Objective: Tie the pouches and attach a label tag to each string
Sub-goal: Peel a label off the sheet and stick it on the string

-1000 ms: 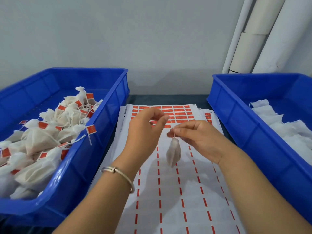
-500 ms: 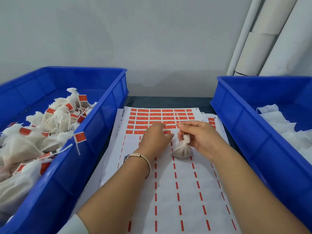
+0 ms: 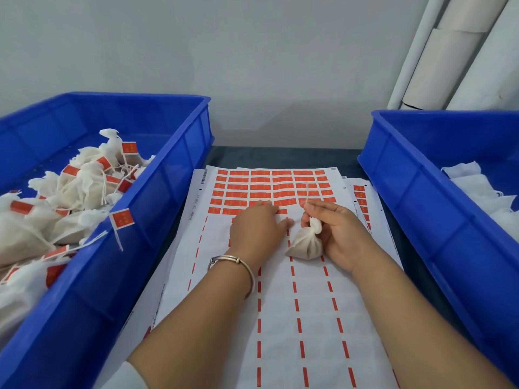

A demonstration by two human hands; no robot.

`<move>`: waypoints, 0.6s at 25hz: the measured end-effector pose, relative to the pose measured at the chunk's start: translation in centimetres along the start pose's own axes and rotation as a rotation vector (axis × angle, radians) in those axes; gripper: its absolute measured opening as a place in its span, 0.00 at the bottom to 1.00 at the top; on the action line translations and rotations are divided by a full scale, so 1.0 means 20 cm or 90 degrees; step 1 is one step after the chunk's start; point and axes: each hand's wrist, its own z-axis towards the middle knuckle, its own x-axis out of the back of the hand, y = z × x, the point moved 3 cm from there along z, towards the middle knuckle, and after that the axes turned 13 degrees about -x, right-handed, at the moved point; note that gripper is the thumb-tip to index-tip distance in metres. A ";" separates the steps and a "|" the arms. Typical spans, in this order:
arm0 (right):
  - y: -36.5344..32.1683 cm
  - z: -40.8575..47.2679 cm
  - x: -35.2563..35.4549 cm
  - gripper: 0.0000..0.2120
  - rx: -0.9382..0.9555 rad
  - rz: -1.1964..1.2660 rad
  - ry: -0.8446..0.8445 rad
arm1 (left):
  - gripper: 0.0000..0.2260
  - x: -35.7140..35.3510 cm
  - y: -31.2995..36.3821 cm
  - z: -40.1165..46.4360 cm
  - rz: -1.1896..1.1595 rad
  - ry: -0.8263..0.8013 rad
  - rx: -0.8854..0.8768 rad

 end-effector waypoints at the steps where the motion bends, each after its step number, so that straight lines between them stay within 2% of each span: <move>1: 0.00 0.00 0.00 0.06 0.006 -0.001 -0.003 | 0.24 0.01 0.00 0.00 0.005 0.007 0.002; 7: 0.03 -0.01 0.00 0.06 0.039 -0.033 -0.004 | 0.18 0.03 -0.01 0.02 -0.017 0.033 0.047; 15: 0.03 0.01 0.01 0.07 0.047 -0.036 -0.002 | 0.16 0.05 0.01 0.02 0.024 -0.004 -0.001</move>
